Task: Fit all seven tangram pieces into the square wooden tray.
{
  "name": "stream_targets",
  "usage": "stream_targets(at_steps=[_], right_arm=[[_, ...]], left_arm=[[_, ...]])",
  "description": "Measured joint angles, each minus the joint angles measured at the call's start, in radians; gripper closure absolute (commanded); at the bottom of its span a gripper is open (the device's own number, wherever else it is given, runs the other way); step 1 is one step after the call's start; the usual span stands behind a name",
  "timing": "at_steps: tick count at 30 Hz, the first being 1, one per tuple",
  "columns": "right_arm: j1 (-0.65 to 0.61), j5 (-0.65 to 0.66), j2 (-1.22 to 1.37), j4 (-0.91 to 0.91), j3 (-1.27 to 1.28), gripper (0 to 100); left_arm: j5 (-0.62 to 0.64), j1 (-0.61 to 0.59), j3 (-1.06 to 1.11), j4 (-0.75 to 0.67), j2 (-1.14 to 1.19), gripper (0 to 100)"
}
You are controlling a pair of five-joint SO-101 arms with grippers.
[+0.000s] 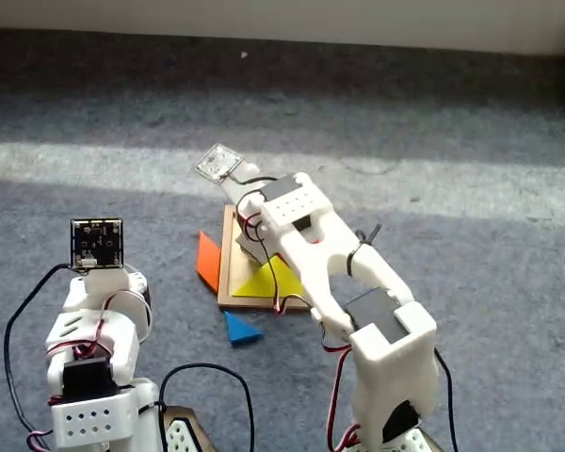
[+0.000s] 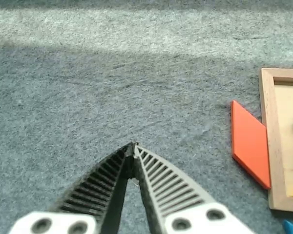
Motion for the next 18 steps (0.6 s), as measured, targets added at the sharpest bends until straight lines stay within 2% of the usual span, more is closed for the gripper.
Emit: stream_targets(at_steps=[4,18], right_arm=[[0.003,-0.069,0.002,0.035,-0.008,80.4],[0.025,-0.086,-0.077,0.066,-0.023,80.4]], left_arm=[[0.000,0.000,0.000,0.000,0.000,100],[0.000,0.000,0.000,0.000,0.000,100]])
